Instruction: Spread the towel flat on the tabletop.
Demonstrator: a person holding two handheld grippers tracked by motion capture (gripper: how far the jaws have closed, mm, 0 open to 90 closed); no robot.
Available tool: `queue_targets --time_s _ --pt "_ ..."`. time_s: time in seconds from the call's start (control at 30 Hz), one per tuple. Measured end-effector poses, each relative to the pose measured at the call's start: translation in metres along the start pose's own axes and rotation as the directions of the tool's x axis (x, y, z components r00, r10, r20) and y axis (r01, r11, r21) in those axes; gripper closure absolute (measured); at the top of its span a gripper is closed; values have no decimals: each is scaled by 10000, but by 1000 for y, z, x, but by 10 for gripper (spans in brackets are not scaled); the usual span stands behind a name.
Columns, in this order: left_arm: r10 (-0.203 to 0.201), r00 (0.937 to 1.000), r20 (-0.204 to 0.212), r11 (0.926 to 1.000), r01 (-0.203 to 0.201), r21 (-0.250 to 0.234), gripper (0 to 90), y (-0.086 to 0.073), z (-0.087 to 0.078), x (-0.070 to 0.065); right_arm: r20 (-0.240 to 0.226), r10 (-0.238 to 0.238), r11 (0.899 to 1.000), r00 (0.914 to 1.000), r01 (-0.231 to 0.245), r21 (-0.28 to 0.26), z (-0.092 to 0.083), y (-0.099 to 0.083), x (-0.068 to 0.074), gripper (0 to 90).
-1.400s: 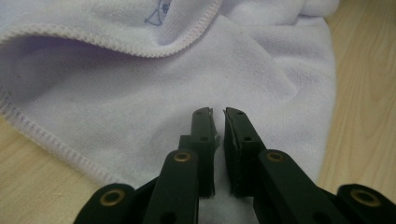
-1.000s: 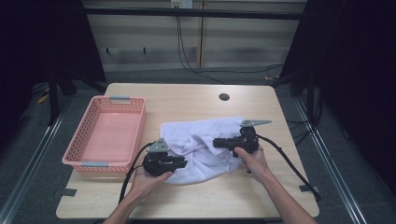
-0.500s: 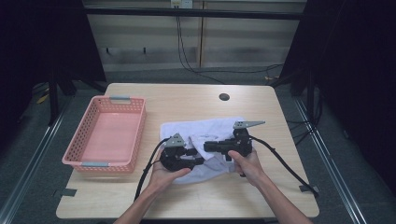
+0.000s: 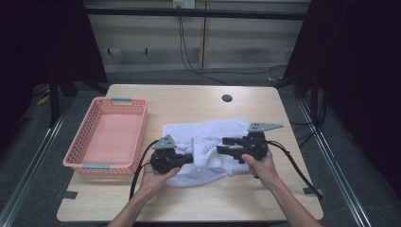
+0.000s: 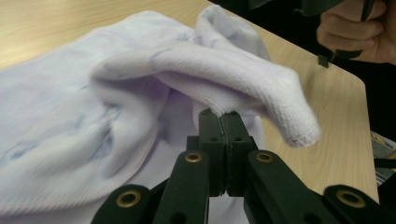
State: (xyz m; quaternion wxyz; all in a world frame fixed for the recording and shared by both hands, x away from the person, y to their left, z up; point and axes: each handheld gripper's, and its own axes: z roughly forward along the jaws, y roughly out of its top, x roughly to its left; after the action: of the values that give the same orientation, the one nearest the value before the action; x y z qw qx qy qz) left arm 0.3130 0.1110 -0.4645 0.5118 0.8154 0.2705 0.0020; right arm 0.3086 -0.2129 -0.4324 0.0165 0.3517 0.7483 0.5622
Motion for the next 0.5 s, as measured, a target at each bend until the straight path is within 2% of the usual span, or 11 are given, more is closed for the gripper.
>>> queue_targets --time_s 0.07,0.1,0.17,0.23,0.3,0.37,0.4,0.47,0.5 --pt "-23 9999 -128 10000 24 39 889 -3 -7 5 347 39 9999 9994 -34 -121 -17 -8 -5 476" --pt "-168 9997 -168 9998 167 -54 889 -4 -9 6 660 -63 9999 9978 74 -152 -28 -15 -8 492" --pt "-246 9994 -260 9996 243 -131 889 -5 -14 9 1047 -67 10000 9945 68 -3 -42 -25 -13 519" --pt "-222 9994 -272 9998 221 -28 889 -6 -17 9 1603 -56 9999 9871 29 166 -58 -38 -21 552" --pt "-283 9990 -341 9996 285 40 888 -8 -17 10 1951 -115 9989 9807 24 470 -70 -54 -26 557" --pt "-244 9989 -393 9996 248 104 889 -9 -17 11 2062 -210 9960 9783 26 889 -74 -66 -30 558" --pt "-283 9991 -325 9995 287 116 889 -10 -17 11 2273 -367 9942 9731 124 1070 -75 -71 -31 555" --pt "-262 9991 -327 9995 267 156 889 -10 -18 11 2402 -368 9910 9700 44 1341 -75 -80 -36 540" --pt "-242 9992 -331 9995 248 184 889 -10 -18 12 2556 -473 9885 9656 85 1510 -73 -82 -38 525"
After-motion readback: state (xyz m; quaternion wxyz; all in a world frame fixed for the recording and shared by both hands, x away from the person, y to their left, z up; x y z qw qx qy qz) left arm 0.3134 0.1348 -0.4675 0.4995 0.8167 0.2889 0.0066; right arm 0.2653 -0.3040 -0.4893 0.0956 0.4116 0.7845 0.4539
